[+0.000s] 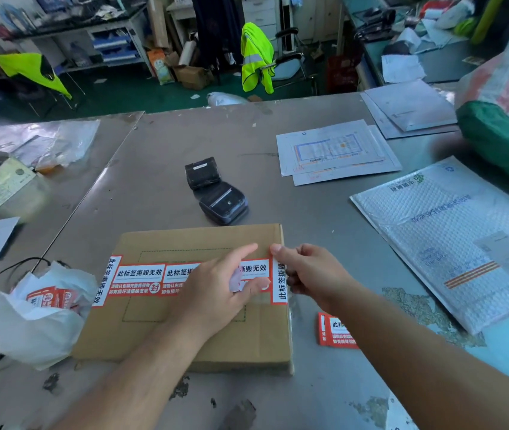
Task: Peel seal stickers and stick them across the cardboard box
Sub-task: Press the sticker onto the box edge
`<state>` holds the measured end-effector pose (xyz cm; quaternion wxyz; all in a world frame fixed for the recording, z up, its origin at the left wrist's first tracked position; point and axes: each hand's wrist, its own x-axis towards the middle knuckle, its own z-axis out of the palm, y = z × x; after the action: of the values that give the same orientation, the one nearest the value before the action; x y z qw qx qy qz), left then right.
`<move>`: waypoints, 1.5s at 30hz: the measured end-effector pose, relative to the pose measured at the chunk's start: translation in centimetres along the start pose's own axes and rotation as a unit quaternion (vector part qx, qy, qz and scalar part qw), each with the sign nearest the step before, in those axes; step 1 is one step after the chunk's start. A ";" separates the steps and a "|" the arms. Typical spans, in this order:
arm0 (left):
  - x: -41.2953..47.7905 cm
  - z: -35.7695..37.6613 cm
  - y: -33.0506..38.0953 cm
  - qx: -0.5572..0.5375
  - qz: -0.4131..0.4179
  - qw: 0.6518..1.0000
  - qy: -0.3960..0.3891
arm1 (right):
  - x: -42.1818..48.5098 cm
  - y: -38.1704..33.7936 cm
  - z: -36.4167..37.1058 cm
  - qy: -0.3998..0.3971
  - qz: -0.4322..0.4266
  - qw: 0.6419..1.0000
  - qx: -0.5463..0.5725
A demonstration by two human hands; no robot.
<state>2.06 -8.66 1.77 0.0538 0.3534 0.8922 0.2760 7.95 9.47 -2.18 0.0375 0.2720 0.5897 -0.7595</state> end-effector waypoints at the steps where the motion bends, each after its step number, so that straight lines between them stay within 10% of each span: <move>1: 0.0 0.0 0.0 -0.005 0.001 1.000 0.005 | 0.5 -0.4 0.1 0.016 0.002 1.000 -0.009; 15: 0.3 0.2 -0.9 -0.071 0.001 0.996 0.049 | -2.3 2.0 -0.1 -0.047 0.039 0.997 0.046; 45: 0.9 -2.4 -1.6 -0.288 -0.054 0.956 0.005 | -5.2 -3.5 3.2 0.241 -0.006 0.956 -0.165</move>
<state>-0.31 -10.10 3.05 0.1640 0.2728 0.7928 0.5198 9.83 6.20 3.78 -0.0663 0.4337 0.6997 -0.5639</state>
